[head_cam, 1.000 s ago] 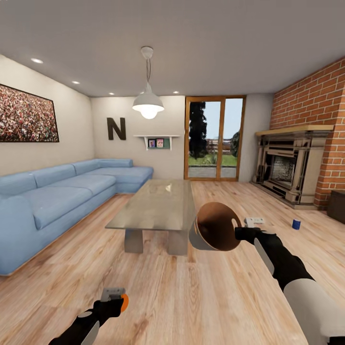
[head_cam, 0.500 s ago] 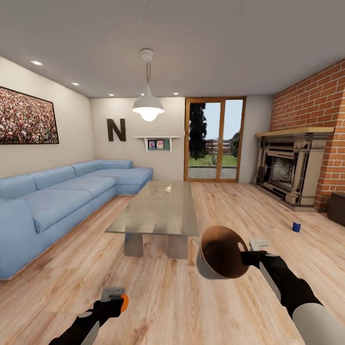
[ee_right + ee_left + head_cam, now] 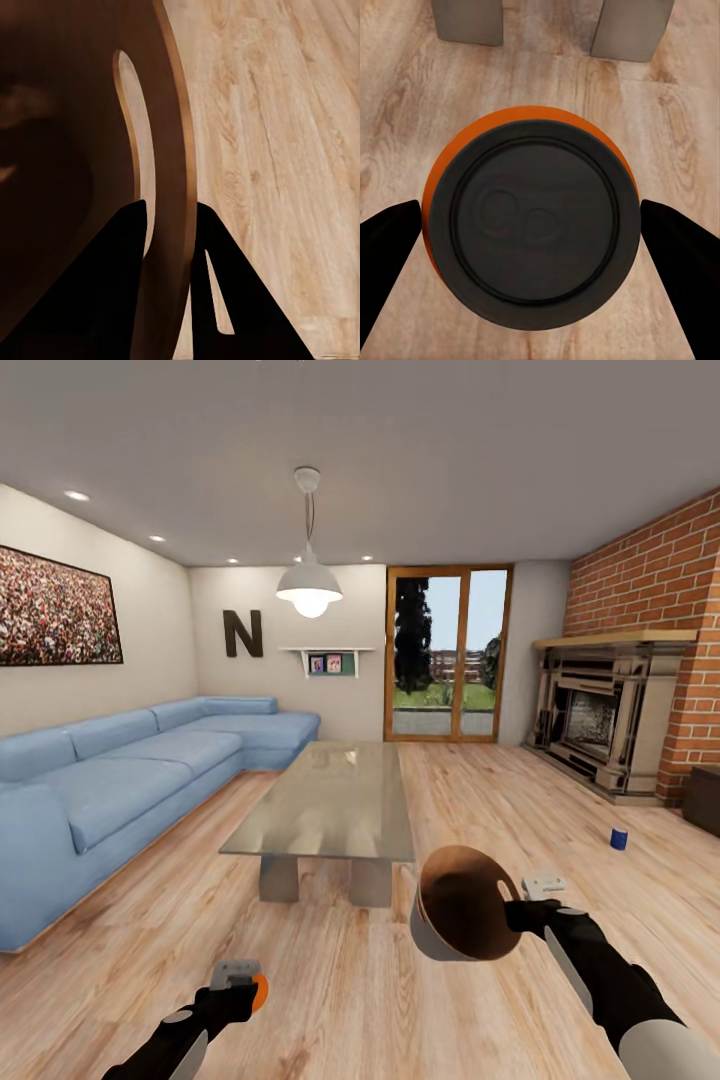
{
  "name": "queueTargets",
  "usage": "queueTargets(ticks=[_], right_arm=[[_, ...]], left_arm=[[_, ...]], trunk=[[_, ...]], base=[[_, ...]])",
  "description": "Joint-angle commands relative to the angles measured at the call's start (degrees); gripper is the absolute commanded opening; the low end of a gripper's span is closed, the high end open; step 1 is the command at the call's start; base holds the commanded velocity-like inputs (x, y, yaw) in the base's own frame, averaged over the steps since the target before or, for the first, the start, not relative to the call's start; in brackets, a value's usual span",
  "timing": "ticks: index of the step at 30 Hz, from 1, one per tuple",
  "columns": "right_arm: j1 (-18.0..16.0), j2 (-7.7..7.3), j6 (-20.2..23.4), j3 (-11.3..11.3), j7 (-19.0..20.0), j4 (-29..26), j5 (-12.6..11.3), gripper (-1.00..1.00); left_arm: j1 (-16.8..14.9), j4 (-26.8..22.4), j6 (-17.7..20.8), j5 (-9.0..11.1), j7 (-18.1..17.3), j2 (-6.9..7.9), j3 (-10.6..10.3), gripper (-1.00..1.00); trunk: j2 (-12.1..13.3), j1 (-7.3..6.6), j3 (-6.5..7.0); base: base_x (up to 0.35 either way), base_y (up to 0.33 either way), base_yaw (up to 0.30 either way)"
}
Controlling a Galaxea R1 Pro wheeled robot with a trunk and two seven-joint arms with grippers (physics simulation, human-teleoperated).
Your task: Put the three can of soda from the living room inside the tash can in the kitchen.
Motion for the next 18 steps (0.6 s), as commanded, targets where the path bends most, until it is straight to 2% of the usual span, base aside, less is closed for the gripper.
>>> queueTargets(ticks=[1, 4, 9, 11, 14, 18], right_arm=[[0.11, -0.01, 0.00, -0.08, 0.36, -0.06, -0.27, -1.00], [0.55, -0.06, -0.01, -0.09, 0.36, -0.01, -0.28, -1.00], [1.90, -0.02, -0.10, -0.10, 0.29, 0.21, 1.24, -1.00], [2.16, 0.07, -0.17, -0.08, 0.14, 1.42, 1.66, -1.00], [2.37, 0.51, -0.31, 0.14, -0.15, 4.01, 2.07, -1.00], [2.42, 0.76, -0.35, 0.22, -0.22, 4.74, 2.18, -1.00]], left_arm=[[0.00, 0.01, -0.01, -0.01, -0.04, 0.00, 0.00, -1.00], [0.00, 0.01, -0.02, -0.01, -0.10, 0.00, 0.03, -1.00], [-0.01, -0.05, 0.39, 0.10, -0.63, 0.06, -0.05, -1.00], [-0.02, -0.06, 0.68, 0.18, -1.29, 0.06, -0.03, -1.00], [-0.06, -0.07, 1.68, 0.29, -4.08, 0.01, 0.05, -1.00], [-0.09, -0.10, 2.78, 0.37, -5.64, -0.03, 0.13, -1.00]], trunk=[[0.41, -0.23, 0.19], [1.62, -0.89, 0.73], [3.62, -1.99, 1.63], [4.42, -2.43, 1.99], [5.63, -3.08, 2.53], [7.23, -3.96, 3.25]], base=[[0.000, 0.000, 0.000], [0.000, 0.000, 0.000], [0.000, 0.000, 0.000], [0.000, 0.000, 0.000], [0.000, 0.000, 0.000], [0.000, 0.000, 0.000]])
